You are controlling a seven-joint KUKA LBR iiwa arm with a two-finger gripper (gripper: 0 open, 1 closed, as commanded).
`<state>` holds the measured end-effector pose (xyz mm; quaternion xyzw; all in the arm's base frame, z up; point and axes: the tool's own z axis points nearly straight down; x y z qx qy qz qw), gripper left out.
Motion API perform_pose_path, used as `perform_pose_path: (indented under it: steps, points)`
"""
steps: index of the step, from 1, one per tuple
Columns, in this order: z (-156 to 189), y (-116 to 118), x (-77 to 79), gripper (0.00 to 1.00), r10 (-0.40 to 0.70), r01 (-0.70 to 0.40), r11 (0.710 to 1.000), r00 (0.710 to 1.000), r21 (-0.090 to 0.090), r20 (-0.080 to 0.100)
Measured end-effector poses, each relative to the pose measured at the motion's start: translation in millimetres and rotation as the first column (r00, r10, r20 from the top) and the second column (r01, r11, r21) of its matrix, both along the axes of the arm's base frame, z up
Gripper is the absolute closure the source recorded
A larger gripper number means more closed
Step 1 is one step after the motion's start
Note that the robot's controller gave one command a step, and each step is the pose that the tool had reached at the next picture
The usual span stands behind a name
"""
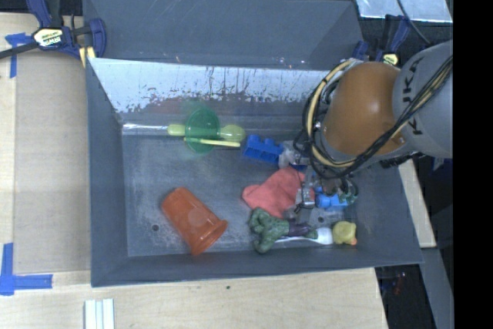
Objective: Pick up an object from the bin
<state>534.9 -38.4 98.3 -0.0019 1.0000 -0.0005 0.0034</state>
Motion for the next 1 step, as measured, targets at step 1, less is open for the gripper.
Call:
perform_pose_path:
  steps: [1]
  points:
    - [-21.3,26.7,19.1,1.00,0.188,-0.188,0.982,0.982,-0.005,0.012]
